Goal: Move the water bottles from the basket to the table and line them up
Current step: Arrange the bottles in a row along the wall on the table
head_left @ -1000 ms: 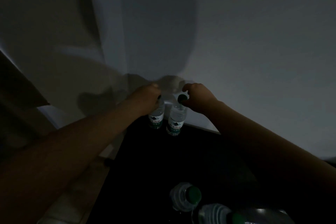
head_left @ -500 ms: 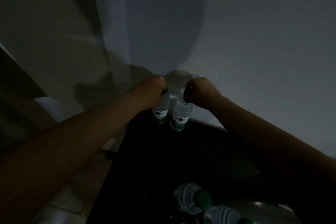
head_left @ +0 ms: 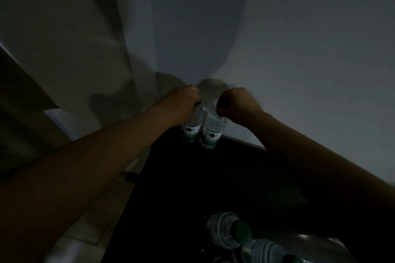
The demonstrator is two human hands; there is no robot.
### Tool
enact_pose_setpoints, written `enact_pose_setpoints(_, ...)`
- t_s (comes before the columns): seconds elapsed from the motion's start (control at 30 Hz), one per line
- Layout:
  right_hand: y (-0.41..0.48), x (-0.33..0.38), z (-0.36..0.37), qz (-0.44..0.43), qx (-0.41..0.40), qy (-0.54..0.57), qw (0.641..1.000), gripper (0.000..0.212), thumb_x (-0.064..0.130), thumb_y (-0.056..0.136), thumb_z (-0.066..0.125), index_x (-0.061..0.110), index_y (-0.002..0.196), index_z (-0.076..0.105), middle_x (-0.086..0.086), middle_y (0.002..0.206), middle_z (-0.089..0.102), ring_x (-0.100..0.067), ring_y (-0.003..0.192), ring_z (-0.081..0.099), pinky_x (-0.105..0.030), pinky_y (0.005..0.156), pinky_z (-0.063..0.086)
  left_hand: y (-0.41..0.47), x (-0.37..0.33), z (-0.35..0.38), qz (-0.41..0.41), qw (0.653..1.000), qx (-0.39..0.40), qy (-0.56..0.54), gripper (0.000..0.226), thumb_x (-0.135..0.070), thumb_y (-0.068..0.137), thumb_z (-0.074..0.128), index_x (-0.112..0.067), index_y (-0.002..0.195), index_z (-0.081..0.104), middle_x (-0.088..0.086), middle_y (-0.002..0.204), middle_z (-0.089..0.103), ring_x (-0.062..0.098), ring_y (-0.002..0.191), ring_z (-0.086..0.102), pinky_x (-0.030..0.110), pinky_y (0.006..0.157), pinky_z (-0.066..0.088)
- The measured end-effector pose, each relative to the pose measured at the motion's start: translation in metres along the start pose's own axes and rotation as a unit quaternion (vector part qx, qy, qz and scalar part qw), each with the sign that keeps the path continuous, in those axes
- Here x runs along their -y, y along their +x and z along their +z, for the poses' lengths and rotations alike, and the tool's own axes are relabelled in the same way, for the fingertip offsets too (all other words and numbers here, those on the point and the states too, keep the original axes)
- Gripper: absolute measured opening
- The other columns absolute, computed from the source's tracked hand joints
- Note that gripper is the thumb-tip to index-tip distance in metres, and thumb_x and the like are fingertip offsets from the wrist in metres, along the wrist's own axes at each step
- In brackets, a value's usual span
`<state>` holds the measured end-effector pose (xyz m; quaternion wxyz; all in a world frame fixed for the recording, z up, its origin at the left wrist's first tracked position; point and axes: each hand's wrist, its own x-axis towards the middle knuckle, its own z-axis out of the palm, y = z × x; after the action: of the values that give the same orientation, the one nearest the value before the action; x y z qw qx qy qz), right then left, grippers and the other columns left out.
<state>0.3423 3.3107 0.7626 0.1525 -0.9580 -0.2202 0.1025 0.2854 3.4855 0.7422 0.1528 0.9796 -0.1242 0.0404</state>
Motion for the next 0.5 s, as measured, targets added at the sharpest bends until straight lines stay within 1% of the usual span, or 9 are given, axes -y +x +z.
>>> enact_pose_setpoints(0.13, 0.002, 0.004, 0.0, -0.007, -0.002, 0.001, 1.0, 0.014, 0.01, 0.081, 0.07, 0.003, 0.093, 0.069, -0.014, 0.095, 0.069, -0.027, 0.09, 0.065, -0.033, 0.08, 0.053, -0.001, -0.001, -0.001, -0.005, 1.0, -0.006, -0.006, 0.024, -0.005, 0.084, 0.053, 0.007, 0.101, 0.064, 0.017, 0.12, 0.055, 0.033, 0.103, 0.058, 0.042, 0.086, 0.047)
enact_pose_setpoints(0.23, 0.004, 0.008, -0.002, -0.001, 0.003, -0.003, 1.0, 0.017, 0.009, 0.081, 0.071, 0.0, 0.096, 0.069, -0.017, 0.098, 0.069, -0.029, 0.092, 0.066, -0.037, 0.084, 0.054, -0.002, -0.001, -0.003, -0.003, 1.0, -0.008, -0.004, 0.024, -0.007, 0.085, 0.053, 0.007, 0.1, 0.063, 0.017, 0.119, 0.055, 0.032, 0.102, 0.057, 0.041, 0.085, 0.046)
enact_pose_setpoints(0.3, 0.006, 0.01, -0.004, 0.003, 0.012, -0.013, 1.0, 0.019, 0.009, 0.081, 0.071, -0.001, 0.097, 0.07, -0.019, 0.1, 0.069, -0.031, 0.093, 0.066, -0.04, 0.086, 0.054, -0.003, -0.002, -0.004, 0.002, 1.0, -0.01, 0.006, 0.023, -0.008, 0.085, 0.052, 0.007, 0.097, 0.064, 0.018, 0.115, 0.056, 0.033, 0.1, 0.057, 0.039, 0.081, 0.046)
enact_pose_setpoints(0.37, 0.007, 0.011, -0.006, 0.003, 0.022, -0.018, 1.0, 0.02, 0.011, 0.081, 0.072, -0.001, 0.098, 0.071, -0.019, 0.101, 0.069, -0.03, 0.094, 0.065, -0.041, 0.087, 0.054, -0.002, -0.002, -0.005, 0.004, 1.0, -0.012, 0.016, 0.021, -0.008, 0.084, 0.052, 0.007, 0.095, 0.063, 0.019, 0.111, 0.056, 0.033, 0.098, 0.057, 0.037, 0.077, 0.044)
enact_pose_setpoints(0.5, 0.007, 0.01, -0.006, 0.007, 0.02, -0.013, 1.0, 0.021, 0.011, 0.081, 0.072, 0.0, 0.098, 0.071, -0.019, 0.101, 0.07, -0.03, 0.093, 0.066, -0.04, 0.087, 0.054, -0.002, -0.004, -0.005, 0.0, 1.0, -0.009, 0.018, 0.019, -0.007, 0.084, 0.052, 0.007, 0.092, 0.062, 0.018, 0.108, 0.056, 0.033, 0.096, 0.056, 0.038, 0.076, 0.045)
